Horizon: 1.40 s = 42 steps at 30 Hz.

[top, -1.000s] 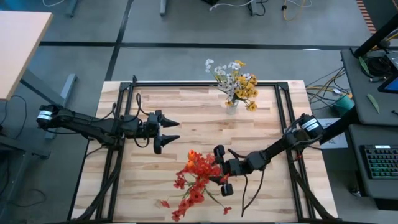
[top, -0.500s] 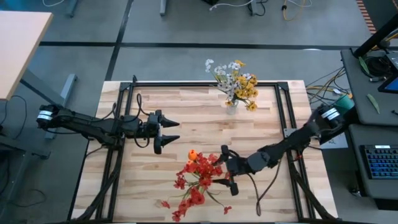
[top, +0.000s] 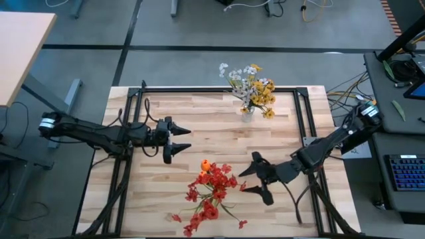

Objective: Sort flowers into vase by color
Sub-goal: Return to Home Position

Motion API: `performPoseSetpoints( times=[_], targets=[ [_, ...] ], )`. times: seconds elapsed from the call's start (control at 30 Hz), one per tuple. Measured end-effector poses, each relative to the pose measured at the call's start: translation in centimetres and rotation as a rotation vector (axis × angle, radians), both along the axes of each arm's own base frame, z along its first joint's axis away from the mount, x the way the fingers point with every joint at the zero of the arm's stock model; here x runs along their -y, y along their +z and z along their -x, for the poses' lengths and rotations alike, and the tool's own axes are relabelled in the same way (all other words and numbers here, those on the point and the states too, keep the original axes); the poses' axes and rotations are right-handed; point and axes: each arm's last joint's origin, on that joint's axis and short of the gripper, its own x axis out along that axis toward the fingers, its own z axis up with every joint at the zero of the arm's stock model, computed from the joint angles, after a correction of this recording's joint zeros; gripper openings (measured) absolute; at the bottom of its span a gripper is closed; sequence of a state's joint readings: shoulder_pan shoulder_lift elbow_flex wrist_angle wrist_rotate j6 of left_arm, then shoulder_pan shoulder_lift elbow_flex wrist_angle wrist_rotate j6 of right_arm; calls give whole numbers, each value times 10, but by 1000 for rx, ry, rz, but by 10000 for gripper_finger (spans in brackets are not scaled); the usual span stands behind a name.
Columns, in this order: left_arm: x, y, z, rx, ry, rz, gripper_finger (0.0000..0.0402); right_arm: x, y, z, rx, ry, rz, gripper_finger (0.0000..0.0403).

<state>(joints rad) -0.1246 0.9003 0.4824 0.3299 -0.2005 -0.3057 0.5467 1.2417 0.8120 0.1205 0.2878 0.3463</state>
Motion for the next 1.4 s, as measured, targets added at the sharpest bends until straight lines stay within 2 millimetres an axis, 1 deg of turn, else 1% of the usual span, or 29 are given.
performPoseSetpoints(
  times=[0.1,0.23,0.37,0.5,0.6,0.7,0.83,1.0,1.07,1.13,1.17,1.23,1.3,1.4],
  targets=[
    [1,15,2,-6,-6,-12,285,4,4,7,-21,1,16,256],
    [9,42,4,-50,-56,-94,284,8,16,14,32,30,66,254],
    [26,68,11,-102,-75,-202,271,12,29,23,102,78,143,257],
    [46,77,25,-128,-63,-297,244,18,39,34,169,104,207,262],
    [57,73,38,-116,-73,-314,219,22,43,41,197,106,227,264],
    [64,63,52,-114,-132,-286,191,25,49,46,216,99,206,265],
    [67,59,67,-77,-194,-226,147,28,45,52,156,106,221,265],
    [66,39,78,-90,-238,-233,85,29,40,54,137,126,254,265],
    [65,30,79,-83,-226,-233,59,30,42,52,180,136,250,265],
    [64,20,77,-60,-200,-274,32,33,45,49,237,194,246,265],
    [62,17,75,-44,-186,-308,18,37,46,48,256,243,238,265],
    [59,16,72,-10,-170,-375,5,49,50,43,297,317,216,265],
    [51,17,72,-6,-161,-429,6,64,53,40,328,368,203,265],
    [34,17,76,-24,-104,-441,1,87,55,35,361,409,204,265]
  ],
)
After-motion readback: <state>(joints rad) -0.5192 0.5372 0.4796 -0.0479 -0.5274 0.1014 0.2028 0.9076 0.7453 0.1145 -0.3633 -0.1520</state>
